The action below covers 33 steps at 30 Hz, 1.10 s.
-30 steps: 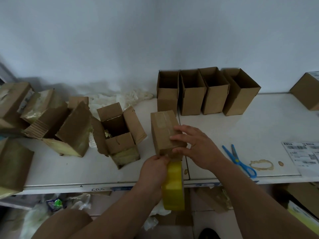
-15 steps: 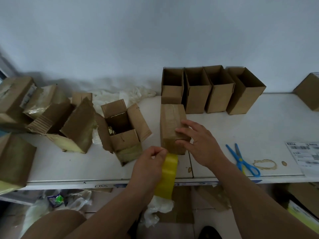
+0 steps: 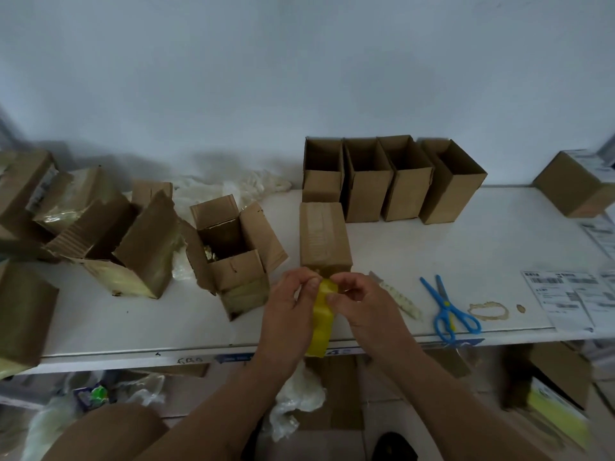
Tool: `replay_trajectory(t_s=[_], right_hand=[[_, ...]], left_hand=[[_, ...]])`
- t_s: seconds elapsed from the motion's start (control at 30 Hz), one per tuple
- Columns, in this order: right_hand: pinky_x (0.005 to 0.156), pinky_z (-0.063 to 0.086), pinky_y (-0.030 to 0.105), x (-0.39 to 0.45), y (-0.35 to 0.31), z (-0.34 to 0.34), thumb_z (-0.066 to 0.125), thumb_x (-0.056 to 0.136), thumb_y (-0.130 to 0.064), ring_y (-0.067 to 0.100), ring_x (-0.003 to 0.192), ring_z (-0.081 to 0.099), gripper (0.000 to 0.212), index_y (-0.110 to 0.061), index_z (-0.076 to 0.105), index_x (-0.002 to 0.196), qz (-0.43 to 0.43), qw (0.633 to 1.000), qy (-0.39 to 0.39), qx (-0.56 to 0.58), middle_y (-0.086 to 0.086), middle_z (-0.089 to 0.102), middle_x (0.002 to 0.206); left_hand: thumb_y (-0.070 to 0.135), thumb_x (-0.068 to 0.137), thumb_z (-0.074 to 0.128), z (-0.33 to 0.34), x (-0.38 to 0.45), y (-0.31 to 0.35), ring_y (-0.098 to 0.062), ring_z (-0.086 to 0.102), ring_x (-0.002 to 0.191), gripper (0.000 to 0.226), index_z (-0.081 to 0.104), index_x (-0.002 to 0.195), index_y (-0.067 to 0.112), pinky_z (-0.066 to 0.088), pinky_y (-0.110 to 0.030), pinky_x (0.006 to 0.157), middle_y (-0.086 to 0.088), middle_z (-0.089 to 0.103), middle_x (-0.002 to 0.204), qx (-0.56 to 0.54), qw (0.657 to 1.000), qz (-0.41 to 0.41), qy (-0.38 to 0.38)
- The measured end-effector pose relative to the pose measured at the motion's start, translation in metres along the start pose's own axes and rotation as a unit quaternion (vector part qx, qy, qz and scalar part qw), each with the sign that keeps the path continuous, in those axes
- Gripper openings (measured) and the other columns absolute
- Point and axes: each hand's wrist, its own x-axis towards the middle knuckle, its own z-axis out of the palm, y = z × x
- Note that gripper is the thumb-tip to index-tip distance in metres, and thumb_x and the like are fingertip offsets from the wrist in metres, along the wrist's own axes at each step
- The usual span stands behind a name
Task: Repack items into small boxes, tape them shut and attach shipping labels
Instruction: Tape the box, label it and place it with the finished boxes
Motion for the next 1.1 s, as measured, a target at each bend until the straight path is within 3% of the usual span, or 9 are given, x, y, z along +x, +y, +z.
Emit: replay_trajectory(t_s=[0.23, 0.37, 0.47, 0.53, 0.67, 0.8, 0.93, 1.1], right_hand=[[0.072, 0.040, 0.007, 0.005, 0.000, -0.003, 0.065, 0.092, -0.026, 0.005, 0.093, 0.059, 0.008, -0.032, 0.067, 0.087, 0.006, 1.000, -0.008, 0.000, 0.002, 0.062, 0.108], [0.078, 0.045, 0.018, 0.006, 0.003, -0.001, 0.060, 0.094, -0.030, 0.009, 0.094, 0.058, 0.009, -0.029, 0.066, 0.087, 0.021, 0.999, -0.033, 0.019, 0.003, 0.059, 0.109], [0.093, 0.051, 0.035, 0.009, 0.005, 0.003, 0.059, 0.087, -0.041, 0.015, 0.101, 0.060, 0.014, -0.030, 0.068, 0.085, 0.034, 0.997, -0.048, 0.039, 0.004, 0.060, 0.111], [0.095, 0.051, 0.038, 0.009, 0.005, 0.002, 0.059, 0.083, -0.044, 0.017, 0.103, 0.060, 0.016, -0.030, 0.068, 0.085, 0.045, 0.996, -0.055, 0.054, 0.004, 0.060, 0.112], [0.095, 0.052, 0.037, 0.008, 0.003, -0.001, 0.062, 0.084, -0.038, 0.020, 0.102, 0.062, 0.011, -0.030, 0.070, 0.082, 0.054, 0.994, -0.059, 0.081, 0.009, 0.061, 0.113], [0.095, 0.051, 0.038, 0.006, 0.003, -0.004, 0.061, 0.086, -0.037, 0.018, 0.099, 0.060, 0.012, -0.028, 0.068, 0.082, 0.038, 0.994, -0.071, 0.073, 0.008, 0.059, 0.110], [0.093, 0.049, 0.038, 0.006, 0.000, -0.007, 0.058, 0.080, -0.044, 0.016, 0.093, 0.058, 0.018, -0.028, 0.066, 0.080, 0.040, 0.993, -0.076, 0.078, 0.005, 0.058, 0.101], [0.084, 0.050, 0.030, 0.004, 0.002, -0.010, 0.062, 0.092, -0.026, 0.012, 0.089, 0.058, 0.013, -0.030, 0.066, 0.081, 0.033, 0.994, -0.061, 0.086, 0.003, 0.061, 0.103]], left_hand=[[0.020, 0.100, 0.051, 0.000, 0.003, -0.005, 0.003, 0.058, 0.095, 0.022, 0.061, 0.098, 0.040, 0.043, -0.016, 0.080, 0.015, 0.064, 0.099, 0.018, 0.998, 0.058, -0.030], [0.025, 0.100, 0.051, 0.002, 0.003, -0.014, 0.002, 0.060, 0.101, 0.032, 0.046, 0.130, 0.037, 0.047, -0.013, 0.084, 0.018, 0.063, 0.103, 0.018, 0.997, 0.078, -0.010], [0.030, 0.098, 0.052, 0.004, -0.003, -0.017, -0.002, 0.061, 0.101, 0.012, 0.053, 0.109, 0.036, 0.050, -0.022, 0.084, 0.023, 0.060, 0.104, 0.042, 0.992, 0.111, 0.032], [0.037, 0.095, 0.050, 0.006, -0.005, -0.017, 0.000, 0.061, 0.100, 0.008, 0.054, 0.102, 0.036, 0.051, -0.022, 0.083, 0.024, 0.060, 0.105, 0.044, 0.991, 0.121, 0.034], [0.037, 0.099, 0.046, 0.006, 0.001, -0.022, 0.003, 0.054, 0.109, 0.014, 0.058, 0.103, 0.031, 0.044, -0.011, 0.090, 0.024, 0.056, 0.111, 0.106, 0.977, 0.181, 0.028], [0.047, 0.091, 0.042, 0.007, 0.001, -0.018, 0.010, 0.047, 0.115, 0.036, 0.065, 0.107, 0.026, 0.035, -0.001, 0.093, 0.025, 0.051, 0.119, 0.115, 0.982, 0.151, 0.016], [0.034, 0.094, 0.050, 0.008, 0.002, -0.018, 0.010, 0.048, 0.112, 0.020, 0.066, 0.102, 0.025, 0.035, -0.001, 0.092, 0.027, 0.051, 0.117, 0.113, 0.982, 0.152, 0.012], [0.015, 0.099, 0.053, 0.012, 0.001, -0.013, 0.009, 0.049, 0.105, 0.012, 0.062, 0.097, 0.022, 0.036, -0.001, 0.087, 0.022, 0.050, 0.109, 0.119, 0.980, 0.156, 0.008]])
